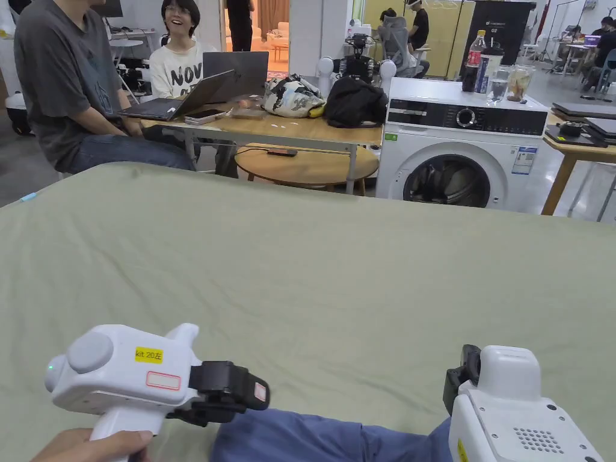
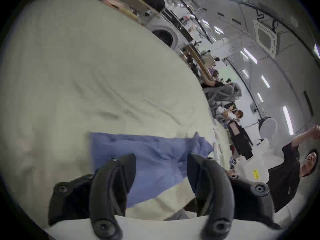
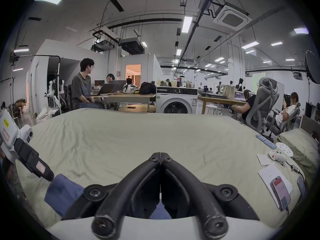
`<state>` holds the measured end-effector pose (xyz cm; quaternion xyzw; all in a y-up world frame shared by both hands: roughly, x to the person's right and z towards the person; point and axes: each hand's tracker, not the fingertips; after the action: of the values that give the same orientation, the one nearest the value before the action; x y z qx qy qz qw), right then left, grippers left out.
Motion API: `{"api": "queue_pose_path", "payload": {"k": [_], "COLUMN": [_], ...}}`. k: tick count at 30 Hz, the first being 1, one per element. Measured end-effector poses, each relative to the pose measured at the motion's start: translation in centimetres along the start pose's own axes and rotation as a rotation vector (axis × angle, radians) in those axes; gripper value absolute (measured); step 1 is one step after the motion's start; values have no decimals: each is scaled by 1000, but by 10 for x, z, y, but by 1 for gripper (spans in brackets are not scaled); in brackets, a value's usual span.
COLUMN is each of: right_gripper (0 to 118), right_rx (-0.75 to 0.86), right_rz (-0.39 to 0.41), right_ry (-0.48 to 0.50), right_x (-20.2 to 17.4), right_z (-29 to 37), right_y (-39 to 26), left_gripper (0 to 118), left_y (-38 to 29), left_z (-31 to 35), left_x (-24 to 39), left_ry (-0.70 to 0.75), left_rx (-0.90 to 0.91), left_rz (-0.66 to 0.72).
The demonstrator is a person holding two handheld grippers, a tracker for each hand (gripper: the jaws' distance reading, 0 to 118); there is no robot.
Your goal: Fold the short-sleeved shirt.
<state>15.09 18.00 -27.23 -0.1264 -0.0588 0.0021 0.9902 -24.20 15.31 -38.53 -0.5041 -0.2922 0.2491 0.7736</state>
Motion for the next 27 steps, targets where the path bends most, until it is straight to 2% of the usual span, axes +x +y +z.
{"api": "queue_pose_path", "payload": {"k": [1, 4, 7, 9, 10, 11, 12, 14, 19, 23, 24, 27], "right_gripper": [0, 0, 0, 0, 0, 0, 0, 0, 0, 0, 0, 0], "right_rx": [4, 14, 22, 22, 23, 25, 29, 43, 74, 73, 72, 73], "right_rz": [-1, -5, -10, -17, -19, -19, -18, -20, -18, -12, -12, -10], "right_ry": [3, 10, 17, 24, 25, 24, 17, 9, -20, -35, -35, -39], "right_x": [-2, -6, -8, -8, -7, -7, -6, -4, 3, 8, 10, 12], "right_z": [0, 0, 0, 2, 3, 3, 5, 8, 11, 11, 11, 11], "right_y": [0, 0, 0, -1, -2, -2, -3, -3, -4, -2, -2, 0], "left_gripper": [63, 63, 63, 63, 63, 59, 50, 17, 8, 6, 6, 5], "left_y": [-1, -13, -26, -36, -41, -41, -42, -46, -50, -34, -35, -26], "left_z": [3, -3, -25, -40, -41, -43, -46, -58, -51, -36, -13, 17], "left_x": [-11, -35, -61, -77, -78, -79, -81, -86, -77, -89, -56, -38], "left_ry": [43, 30, -57, -168, -224, -268, -281, -241, -261, -316, -319, -320], "left_rx": [1, -32, -93, -142, -107, -68, -69, -88, -38, -15, -3, 41], "left_rz": [-6, 44, 135, 133, 119, 100, 113, 159, 171, 194, 187, 129]}}
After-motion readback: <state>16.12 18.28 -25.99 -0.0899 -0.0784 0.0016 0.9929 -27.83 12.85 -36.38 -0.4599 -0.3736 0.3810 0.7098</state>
